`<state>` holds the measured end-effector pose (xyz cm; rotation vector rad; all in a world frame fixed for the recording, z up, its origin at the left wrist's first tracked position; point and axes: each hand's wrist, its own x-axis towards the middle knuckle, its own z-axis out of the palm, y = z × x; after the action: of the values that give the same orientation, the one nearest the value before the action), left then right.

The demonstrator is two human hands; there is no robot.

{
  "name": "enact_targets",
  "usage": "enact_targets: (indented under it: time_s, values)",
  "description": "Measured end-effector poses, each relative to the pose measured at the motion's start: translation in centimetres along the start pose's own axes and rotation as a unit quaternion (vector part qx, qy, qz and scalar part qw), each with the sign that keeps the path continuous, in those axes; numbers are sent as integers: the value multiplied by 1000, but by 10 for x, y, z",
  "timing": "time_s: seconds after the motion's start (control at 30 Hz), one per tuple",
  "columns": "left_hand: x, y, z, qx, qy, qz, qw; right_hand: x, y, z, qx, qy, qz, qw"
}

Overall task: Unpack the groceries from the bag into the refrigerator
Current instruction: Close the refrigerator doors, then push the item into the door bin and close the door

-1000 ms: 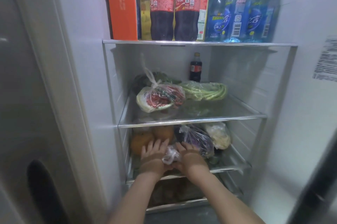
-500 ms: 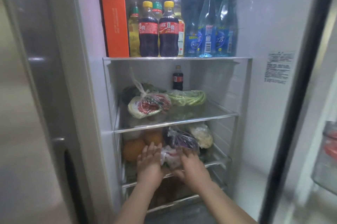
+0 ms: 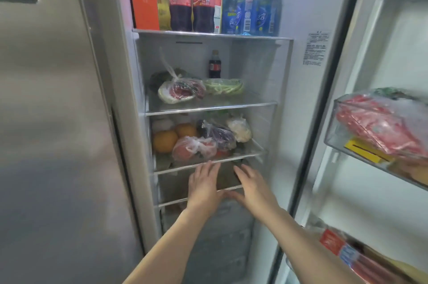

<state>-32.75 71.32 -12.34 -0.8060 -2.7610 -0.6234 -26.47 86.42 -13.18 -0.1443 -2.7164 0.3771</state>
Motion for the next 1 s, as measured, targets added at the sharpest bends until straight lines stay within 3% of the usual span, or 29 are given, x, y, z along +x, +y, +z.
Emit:
enact_targets:
  time_s: [0.43, 0.8, 1.0]
  values:
    - [-221, 23, 24, -13, -92, -2, 996, -220, -39, 5, 17, -111, 43, 993]
    - [-324, -61, -26, 10, -84, -29, 996, -270, -149, 30, 25, -141, -16, 990]
    - [-351, -80, -47, 11, -115, 25, 993, -311, -194, 22, 37, -120, 23, 992]
